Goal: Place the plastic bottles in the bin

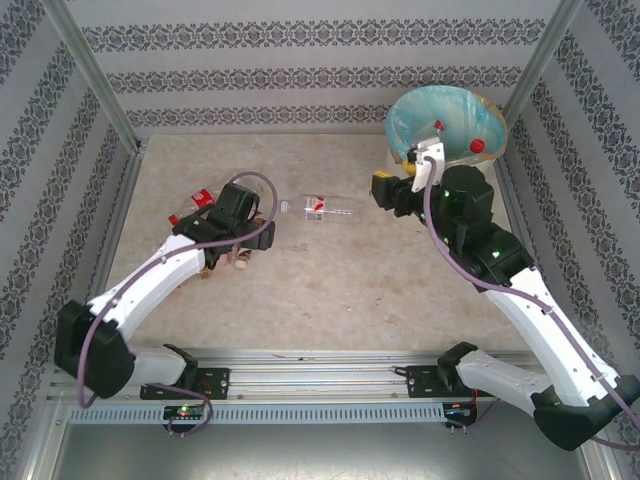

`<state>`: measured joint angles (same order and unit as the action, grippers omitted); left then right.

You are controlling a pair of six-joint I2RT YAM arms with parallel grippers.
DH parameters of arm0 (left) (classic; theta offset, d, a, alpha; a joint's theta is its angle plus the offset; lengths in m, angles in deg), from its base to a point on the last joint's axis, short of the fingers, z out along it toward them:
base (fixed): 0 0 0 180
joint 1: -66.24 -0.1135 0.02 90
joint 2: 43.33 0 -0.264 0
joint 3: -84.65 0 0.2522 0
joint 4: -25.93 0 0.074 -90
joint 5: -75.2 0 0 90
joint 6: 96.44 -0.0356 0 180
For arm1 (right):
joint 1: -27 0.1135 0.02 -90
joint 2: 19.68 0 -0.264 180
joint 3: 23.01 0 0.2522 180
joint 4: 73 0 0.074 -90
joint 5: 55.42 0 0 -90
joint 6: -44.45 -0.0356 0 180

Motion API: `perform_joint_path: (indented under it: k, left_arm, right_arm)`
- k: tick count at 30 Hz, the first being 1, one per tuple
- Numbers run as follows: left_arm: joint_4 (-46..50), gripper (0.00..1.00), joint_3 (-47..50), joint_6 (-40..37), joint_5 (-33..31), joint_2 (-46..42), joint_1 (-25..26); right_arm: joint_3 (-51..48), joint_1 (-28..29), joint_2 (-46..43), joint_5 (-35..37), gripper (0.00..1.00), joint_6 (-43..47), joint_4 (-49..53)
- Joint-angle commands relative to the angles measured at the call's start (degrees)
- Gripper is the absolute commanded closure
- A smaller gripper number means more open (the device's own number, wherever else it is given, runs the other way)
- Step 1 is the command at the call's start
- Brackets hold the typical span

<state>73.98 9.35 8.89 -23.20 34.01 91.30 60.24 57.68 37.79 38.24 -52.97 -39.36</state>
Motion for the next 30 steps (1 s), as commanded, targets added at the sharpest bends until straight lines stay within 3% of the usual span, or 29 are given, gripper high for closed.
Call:
perform_joint_path:
  k: [1,6,12,18,22,30]
  left_arm:
    - [0.43,0.05,-1.44,2.14,4.82,3.92,-4.55]
    - [-3.43,0.06,-1.18,2.64,8.51,9.84,-8.68]
    - [-5.29,0.08,-1.55,1.98,8.63,14.50,-8.81]
    - [-8.50,0.10,0.15,2.12,7.62,18.80,-8.83]
    - [-10.44,0.17,0.23,2.54,10.10,21.21,-8.84]
    - [-10.46,0.40,-0.92,1.78,12.36,21.62,-8.79]
  right_arm:
    - [-1.97,2.46,-0.59,2.22,0.34,-1.74,-2.13]
    - [-4.99,5.26,-2.04,1.05,0.33,-3.61,-1.70]
    - [-7.84,5.71,-5.04,5.04,0.28,0.01,-2.24]
    - [-3.44,5.60,-4.04,6.19,0.27,6.17,-1.67]
    - [-2.99,5.61,-3.97,5.88,0.26,7.44,-3.32]
    - [-3.15,5.62,-3.85,5.83,0.26,6.61,-3.47]
